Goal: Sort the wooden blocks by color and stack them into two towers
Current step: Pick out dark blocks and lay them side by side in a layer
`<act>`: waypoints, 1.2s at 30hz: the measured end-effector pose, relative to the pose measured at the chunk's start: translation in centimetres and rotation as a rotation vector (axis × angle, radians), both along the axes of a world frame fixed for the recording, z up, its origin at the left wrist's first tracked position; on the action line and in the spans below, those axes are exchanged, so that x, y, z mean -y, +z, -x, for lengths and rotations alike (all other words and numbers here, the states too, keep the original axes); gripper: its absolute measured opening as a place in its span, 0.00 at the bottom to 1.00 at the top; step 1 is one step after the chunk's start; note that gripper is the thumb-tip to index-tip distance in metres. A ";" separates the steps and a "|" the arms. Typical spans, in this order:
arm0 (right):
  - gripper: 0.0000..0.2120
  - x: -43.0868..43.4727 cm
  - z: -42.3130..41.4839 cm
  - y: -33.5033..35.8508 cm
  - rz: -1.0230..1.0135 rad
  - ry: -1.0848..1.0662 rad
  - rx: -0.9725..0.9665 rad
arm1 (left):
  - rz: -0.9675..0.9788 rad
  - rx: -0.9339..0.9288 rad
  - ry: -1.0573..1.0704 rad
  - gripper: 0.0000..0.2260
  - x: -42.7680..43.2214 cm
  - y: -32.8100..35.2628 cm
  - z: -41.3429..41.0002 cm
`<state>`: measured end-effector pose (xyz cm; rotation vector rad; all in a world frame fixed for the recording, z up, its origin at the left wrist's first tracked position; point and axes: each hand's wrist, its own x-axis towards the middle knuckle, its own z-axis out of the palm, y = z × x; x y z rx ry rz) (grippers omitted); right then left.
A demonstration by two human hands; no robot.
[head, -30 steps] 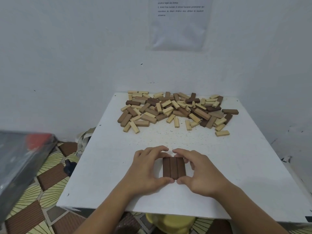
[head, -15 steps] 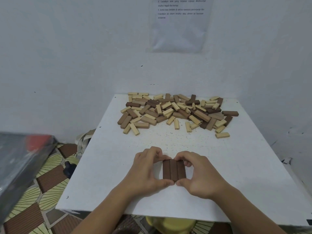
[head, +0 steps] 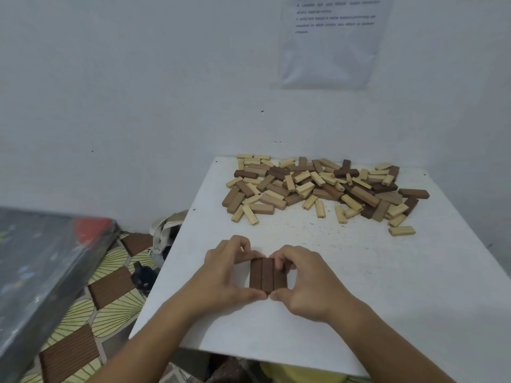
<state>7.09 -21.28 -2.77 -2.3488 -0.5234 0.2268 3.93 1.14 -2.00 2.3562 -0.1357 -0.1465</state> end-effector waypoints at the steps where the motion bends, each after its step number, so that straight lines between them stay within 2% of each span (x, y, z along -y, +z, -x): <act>1: 0.23 -0.7 -0.1 0.0 -0.003 0.005 0.001 | -0.002 -0.001 0.007 0.34 -0.7 0.1 0.0; 8: 0.23 -3.2 -0.4 -0.7 -0.050 -0.008 -0.004 | -0.014 0.008 0.033 0.31 -2.7 0.0 0.1; 17: 0.25 -2.8 0.0 -1.5 -0.110 0.009 -0.013 | -0.001 -0.015 0.008 0.34 -2.7 0.2 -0.1; 36: 0.33 -2.7 0.3 -1.5 -0.102 0.041 0.008 | -0.042 -0.003 -0.031 0.38 -2.6 0.2 0.0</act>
